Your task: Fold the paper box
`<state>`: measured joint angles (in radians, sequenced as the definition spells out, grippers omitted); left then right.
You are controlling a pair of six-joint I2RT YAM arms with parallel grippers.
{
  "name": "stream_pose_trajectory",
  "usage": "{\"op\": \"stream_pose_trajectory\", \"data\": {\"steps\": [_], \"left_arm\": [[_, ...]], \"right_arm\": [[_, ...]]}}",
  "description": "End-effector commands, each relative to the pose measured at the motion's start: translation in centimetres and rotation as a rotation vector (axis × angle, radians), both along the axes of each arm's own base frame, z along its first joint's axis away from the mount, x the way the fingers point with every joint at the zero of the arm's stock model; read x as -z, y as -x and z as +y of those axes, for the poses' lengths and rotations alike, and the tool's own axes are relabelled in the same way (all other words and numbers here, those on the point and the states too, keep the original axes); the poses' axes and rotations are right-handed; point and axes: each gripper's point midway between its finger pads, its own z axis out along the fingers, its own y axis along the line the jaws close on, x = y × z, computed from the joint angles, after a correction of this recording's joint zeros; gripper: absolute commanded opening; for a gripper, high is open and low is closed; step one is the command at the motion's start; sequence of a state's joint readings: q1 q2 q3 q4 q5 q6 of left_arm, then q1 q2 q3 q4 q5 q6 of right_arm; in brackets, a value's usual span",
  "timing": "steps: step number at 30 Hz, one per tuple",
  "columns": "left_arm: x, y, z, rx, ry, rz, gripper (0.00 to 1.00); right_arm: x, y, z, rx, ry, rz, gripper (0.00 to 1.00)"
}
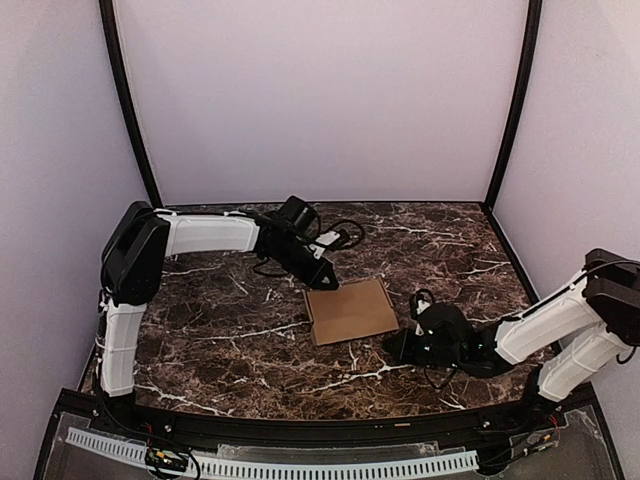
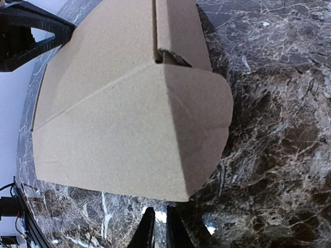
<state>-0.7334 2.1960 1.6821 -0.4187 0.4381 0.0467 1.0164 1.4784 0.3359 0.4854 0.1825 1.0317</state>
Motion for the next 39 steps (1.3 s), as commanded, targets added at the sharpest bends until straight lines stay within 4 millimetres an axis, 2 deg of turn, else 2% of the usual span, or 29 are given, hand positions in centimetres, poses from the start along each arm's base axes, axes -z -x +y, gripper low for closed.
{"op": "stream_pose_trajectory", "data": {"steps": [1, 2, 3, 6, 7, 8, 12, 16, 23, 28, 30, 31, 32, 33, 39], "left_arm": [[9.2, 7.3, 7.1, -0.19, -0.315, 0.36, 0.12], [9.8, 7.8, 7.7, -0.213, -0.322, 0.371, 0.13], [9.3, 8.0, 7.7, -0.251, -0.307, 0.387, 0.13], [10.1, 9.7, 8.2, -0.325, -0.276, 0.446, 0.13], [9.7, 10.0, 8.0, -0.361, -0.254, 0.472, 0.14], [10.3, 10.7, 8.3, -0.37, -0.25, 0.483, 0.16], [10.8, 12.4, 9.1, -0.47, -0.242, 0.514, 0.14], [10.4, 13.7, 9.7, -0.557, -0.248, 0.503, 0.15], [6.9, 13.1, 9.3, -0.654, -0.192, 0.416, 0.25], [4.6, 11.2, 9.5, -0.637, -0.228, 0.301, 0.33], [3.2, 10.1, 8.7, -0.604, -0.234, 0.257, 0.38], [3.3, 10.1, 8.8, -0.59, -0.254, 0.257, 0.39], [2.6, 9.8, 8.0, -0.551, -0.241, 0.244, 0.42], [2.7, 9.8, 7.7, -0.513, -0.248, 0.238, 0.42], [0.3, 10.0, 4.8, -0.36, -0.17, 0.26, 0.45]], "right_arm": [[-0.7, 0.2, -0.8, 0.01, -0.011, -0.024, 0.08], [-0.8, 0.3, -0.8, 0.005, -0.007, -0.028, 0.08], [-0.9, 0.4, -0.7, -0.007, -0.009, -0.031, 0.08], [-1.2, 0.6, -0.6, -0.023, -0.016, -0.034, 0.08], [-1.2, 0.7, -0.5, -0.03, -0.021, -0.034, 0.09], [-1.3, 0.8, -0.5, -0.036, -0.023, -0.035, 0.08], [-1.5, 1.3, -0.5, -0.067, -0.027, -0.028, 0.09], [-1.9, 1.9, -0.9, -0.1, 0.002, -0.031, 0.09], [-1.4, 3.3, -3.3, -0.115, 0.06, -0.007, 0.12], [-1.1, 4.0, -4.9, -0.097, 0.091, 0.016, 0.14], [-1.6, 4.1, -5.3, -0.094, 0.104, 0.013, 0.14], [-1.8, 4.2, -5.5, -0.095, 0.108, 0.011, 0.14], [-1.9, 4.3, -5.7, -0.094, 0.11, 0.01, 0.15], [-2.0, 4.4, -5.9, -0.095, 0.113, 0.009, 0.15], [-2.5, 4.5, -5.8, -0.109, 0.102, 0.001, 0.15]]}}
